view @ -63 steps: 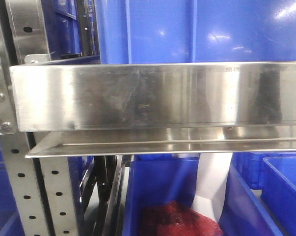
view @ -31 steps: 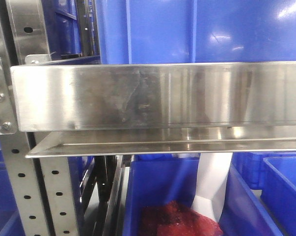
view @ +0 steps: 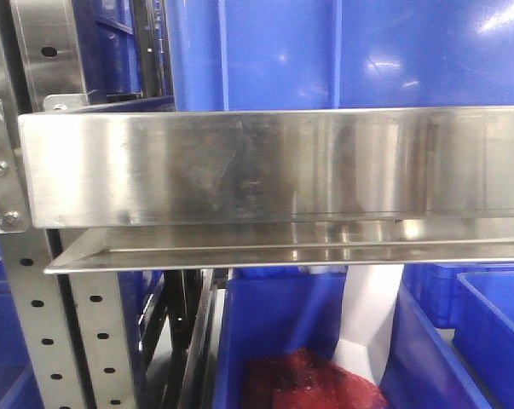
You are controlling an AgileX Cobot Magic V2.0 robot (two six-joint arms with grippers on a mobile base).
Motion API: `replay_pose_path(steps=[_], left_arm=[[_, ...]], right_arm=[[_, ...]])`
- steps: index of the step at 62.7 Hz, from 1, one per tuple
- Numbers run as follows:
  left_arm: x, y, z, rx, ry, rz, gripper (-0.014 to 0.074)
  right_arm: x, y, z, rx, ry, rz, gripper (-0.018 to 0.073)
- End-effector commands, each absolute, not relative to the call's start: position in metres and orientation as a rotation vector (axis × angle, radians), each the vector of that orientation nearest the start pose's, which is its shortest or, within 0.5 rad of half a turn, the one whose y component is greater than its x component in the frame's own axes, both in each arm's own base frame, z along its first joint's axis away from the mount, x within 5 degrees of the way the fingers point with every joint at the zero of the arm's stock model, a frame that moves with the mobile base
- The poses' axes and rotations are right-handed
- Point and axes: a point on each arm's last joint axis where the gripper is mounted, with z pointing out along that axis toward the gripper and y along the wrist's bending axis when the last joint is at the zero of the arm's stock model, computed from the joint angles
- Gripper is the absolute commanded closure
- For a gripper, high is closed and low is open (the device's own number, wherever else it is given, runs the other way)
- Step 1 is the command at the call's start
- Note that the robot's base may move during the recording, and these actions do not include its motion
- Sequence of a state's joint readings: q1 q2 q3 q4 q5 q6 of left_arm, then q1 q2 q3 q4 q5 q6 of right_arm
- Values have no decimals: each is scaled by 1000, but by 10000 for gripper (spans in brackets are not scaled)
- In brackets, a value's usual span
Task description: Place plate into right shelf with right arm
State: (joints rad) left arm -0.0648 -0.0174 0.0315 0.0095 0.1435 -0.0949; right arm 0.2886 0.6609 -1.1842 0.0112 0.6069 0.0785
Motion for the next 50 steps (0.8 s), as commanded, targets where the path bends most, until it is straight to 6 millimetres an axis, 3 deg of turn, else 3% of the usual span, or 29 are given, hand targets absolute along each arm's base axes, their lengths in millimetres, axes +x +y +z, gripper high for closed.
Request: replay_pose_path(steps=[1,17,28,42,50], left_arm=[[56,-4,195,-18,1564,-130,643],[56,-4,195,-18,1564,-130,643],[56,-4,195,-18,1564,-130,643],[56,-4,195,-18,1564,-130,643],[56,-4,195,-18,1564,-130,643]], right_arm=[[76,22,505,-155,1453,290,502],[78,21,500,-156,1446,263,502],[68,7,473,-69,1371,104,502],[50,0,403,2,1257,15,502],[41,1,347,26,1246,62,502]])
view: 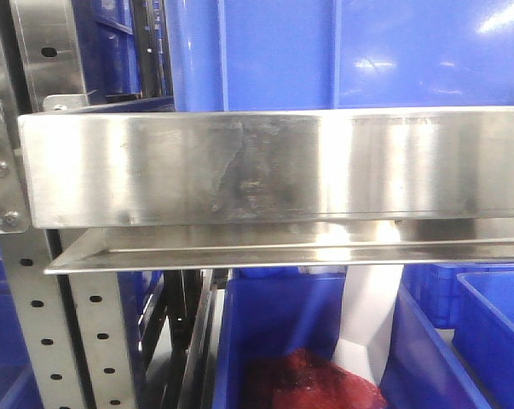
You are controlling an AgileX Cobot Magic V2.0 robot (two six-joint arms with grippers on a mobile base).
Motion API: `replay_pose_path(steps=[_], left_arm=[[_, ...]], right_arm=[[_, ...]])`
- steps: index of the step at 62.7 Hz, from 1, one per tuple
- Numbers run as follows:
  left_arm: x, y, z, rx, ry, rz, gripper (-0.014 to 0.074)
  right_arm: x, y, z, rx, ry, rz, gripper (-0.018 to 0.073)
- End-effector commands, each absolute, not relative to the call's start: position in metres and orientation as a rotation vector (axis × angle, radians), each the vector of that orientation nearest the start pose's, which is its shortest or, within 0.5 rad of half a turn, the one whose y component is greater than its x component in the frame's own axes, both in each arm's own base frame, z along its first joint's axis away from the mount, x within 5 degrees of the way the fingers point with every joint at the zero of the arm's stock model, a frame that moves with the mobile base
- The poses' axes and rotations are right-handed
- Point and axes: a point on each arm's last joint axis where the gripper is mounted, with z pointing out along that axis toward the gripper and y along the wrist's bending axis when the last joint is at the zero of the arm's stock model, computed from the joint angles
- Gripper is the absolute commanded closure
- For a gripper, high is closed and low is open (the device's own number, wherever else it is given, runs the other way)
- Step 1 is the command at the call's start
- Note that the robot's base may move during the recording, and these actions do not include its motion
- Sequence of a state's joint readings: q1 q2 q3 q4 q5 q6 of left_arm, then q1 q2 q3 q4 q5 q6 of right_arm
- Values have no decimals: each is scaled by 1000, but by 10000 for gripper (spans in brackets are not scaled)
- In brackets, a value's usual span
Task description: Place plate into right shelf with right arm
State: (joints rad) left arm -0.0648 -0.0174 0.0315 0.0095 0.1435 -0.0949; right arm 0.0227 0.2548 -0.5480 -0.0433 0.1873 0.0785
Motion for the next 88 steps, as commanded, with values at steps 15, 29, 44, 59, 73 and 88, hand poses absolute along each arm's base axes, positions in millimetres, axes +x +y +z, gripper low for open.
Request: replay_pose_path(steps=[15,29,44,59,73,88], left_arm=[[56,-4,195,-18,1564,-130,643],[56,-4,195,-18,1564,-130,643],[56,-4,195,-18,1564,-130,643],[56,-4,195,-18,1564,-130,643],[56,-4,195,-18,1564,-130,643],[56,-4,195,-18,1564,-130,643]], right_arm=[[44,1,257,85,1339,138,502],[53,1,219,87,1439,127,502],[55,1,208,29,1475,62,502],[55,1,208,27,1477,65,502],[55,1,207,28,1482,65,502],[55,1,205,29,1505,65,502]])
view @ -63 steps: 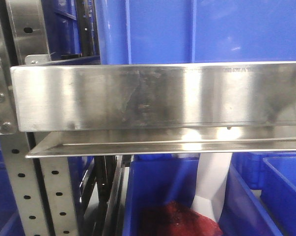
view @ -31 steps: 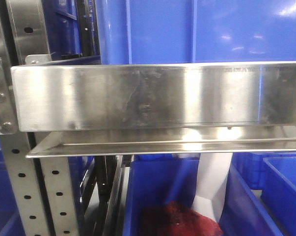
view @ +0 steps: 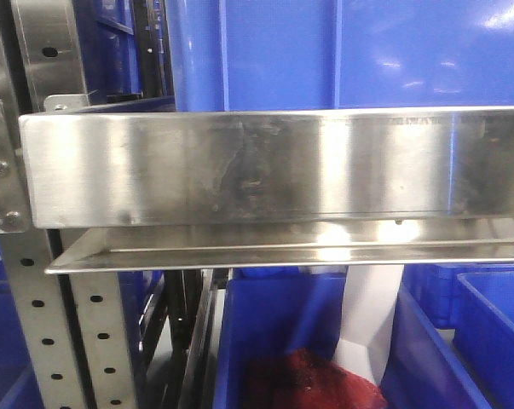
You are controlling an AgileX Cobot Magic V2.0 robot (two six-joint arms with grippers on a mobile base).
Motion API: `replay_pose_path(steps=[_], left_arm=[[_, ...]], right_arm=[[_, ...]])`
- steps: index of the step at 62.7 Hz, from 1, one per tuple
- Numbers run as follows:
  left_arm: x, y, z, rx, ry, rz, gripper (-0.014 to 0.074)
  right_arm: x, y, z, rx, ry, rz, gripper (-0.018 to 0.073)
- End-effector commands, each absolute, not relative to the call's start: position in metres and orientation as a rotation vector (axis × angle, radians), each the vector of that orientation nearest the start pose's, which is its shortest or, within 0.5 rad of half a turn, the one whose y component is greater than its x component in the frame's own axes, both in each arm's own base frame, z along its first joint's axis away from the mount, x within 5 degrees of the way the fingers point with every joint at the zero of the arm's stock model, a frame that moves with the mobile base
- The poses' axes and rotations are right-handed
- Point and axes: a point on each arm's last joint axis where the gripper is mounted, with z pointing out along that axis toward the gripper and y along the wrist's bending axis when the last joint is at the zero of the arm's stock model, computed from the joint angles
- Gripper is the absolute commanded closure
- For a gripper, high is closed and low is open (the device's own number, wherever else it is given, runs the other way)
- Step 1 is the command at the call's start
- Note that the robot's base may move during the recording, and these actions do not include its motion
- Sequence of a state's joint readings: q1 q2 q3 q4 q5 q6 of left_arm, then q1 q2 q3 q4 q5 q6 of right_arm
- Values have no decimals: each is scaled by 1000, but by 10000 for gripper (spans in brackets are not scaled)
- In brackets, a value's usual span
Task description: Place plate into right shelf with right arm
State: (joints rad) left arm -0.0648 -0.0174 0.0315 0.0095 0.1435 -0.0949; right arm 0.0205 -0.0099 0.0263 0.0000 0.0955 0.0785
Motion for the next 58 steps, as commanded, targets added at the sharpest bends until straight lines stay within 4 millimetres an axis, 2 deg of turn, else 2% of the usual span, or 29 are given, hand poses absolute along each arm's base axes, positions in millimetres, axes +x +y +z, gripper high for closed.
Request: replay_pose_path(steps=[1,58], left_arm=[[56,-4,195,-18,1564,-130,643],[56,-4,195,-18,1564,-130,643]], right_arm=[[55,1,205,29,1505,65,502],[55,1,205,29,1505,65,502]])
